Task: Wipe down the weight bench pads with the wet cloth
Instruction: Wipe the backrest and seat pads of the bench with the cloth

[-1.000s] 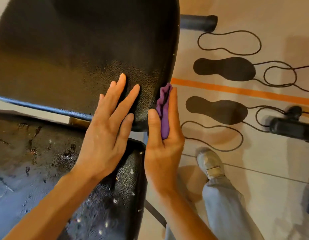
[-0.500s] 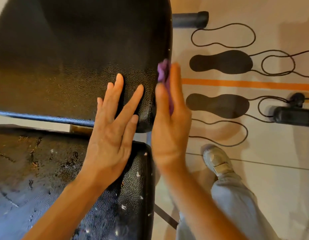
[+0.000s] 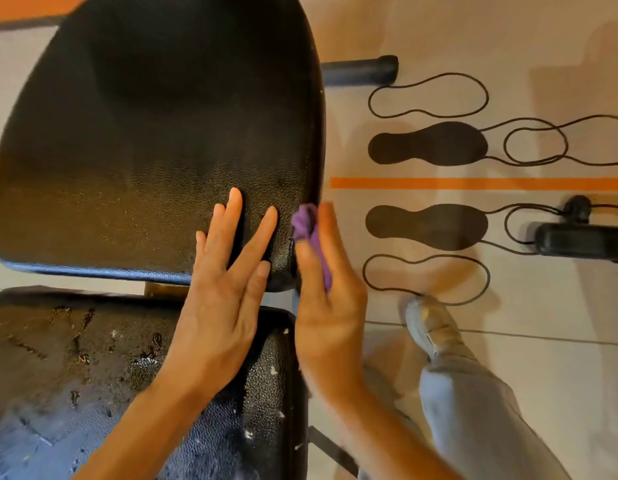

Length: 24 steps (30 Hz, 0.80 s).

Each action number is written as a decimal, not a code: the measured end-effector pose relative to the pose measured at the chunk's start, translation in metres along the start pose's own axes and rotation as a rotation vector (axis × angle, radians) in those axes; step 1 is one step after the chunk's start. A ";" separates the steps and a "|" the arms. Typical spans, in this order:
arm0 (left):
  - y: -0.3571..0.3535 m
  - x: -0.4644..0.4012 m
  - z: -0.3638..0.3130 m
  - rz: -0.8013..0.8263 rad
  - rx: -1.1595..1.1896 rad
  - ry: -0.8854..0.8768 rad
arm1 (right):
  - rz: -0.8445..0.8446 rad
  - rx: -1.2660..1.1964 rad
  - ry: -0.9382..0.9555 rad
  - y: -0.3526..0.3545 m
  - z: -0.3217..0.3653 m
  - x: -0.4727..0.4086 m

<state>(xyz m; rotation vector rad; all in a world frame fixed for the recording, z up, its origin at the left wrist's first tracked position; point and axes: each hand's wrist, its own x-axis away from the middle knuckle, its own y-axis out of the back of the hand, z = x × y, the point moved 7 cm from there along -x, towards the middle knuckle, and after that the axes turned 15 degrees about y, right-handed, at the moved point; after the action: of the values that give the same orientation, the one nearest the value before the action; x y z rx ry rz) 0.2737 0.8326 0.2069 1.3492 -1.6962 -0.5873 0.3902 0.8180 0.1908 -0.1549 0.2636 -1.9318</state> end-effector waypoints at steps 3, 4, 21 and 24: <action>0.000 0.001 0.000 -0.011 -0.007 0.014 | -0.020 0.152 -0.025 -0.003 -0.015 -0.094; 0.000 0.000 0.000 -0.015 -0.011 0.017 | -0.020 0.182 0.010 -0.005 -0.017 -0.114; 0.027 -0.050 -0.040 -0.109 -0.080 0.037 | -0.024 -0.104 -0.128 0.000 -0.020 -0.077; 0.026 -0.094 -0.059 -0.125 -0.096 -0.003 | -0.025 -0.141 -0.141 0.006 -0.015 -0.053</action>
<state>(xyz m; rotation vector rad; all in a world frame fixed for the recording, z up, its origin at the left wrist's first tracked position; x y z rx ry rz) 0.3133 0.9376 0.2266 1.3928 -1.5734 -0.7333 0.4117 0.8667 0.1759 -0.3874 0.3050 -1.9172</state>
